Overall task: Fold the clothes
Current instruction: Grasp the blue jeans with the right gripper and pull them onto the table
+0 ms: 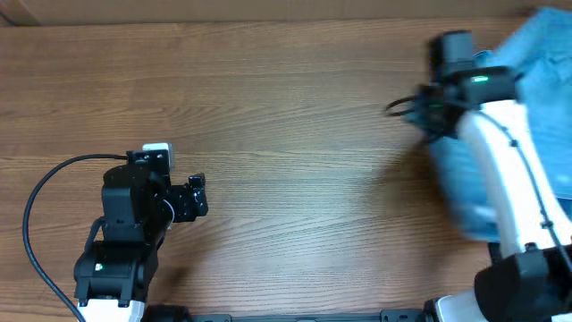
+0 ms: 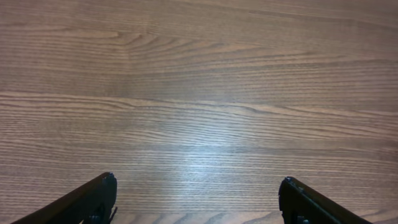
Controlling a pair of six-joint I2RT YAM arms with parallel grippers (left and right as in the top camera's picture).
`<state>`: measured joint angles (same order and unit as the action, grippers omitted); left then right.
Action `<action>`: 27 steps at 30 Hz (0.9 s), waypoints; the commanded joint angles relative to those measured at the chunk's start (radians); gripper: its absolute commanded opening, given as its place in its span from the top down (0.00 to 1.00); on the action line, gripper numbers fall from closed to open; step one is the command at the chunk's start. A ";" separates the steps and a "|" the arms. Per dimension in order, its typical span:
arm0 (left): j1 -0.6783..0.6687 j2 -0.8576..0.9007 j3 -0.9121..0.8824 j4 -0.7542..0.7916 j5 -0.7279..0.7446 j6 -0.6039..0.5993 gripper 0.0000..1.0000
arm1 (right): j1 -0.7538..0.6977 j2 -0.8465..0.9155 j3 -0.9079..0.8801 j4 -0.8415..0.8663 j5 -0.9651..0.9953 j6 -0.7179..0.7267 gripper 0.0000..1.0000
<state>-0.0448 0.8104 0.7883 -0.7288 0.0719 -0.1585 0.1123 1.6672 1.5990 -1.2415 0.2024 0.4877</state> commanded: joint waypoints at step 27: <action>-0.185 0.366 0.025 0.306 0.243 -0.208 0.00 | 0.045 -0.233 0.029 0.076 0.059 -0.029 0.37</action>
<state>-0.1448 1.0676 0.7929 -0.4812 0.2817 -0.2573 0.2073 1.4895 1.6012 -1.1343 0.2443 0.4660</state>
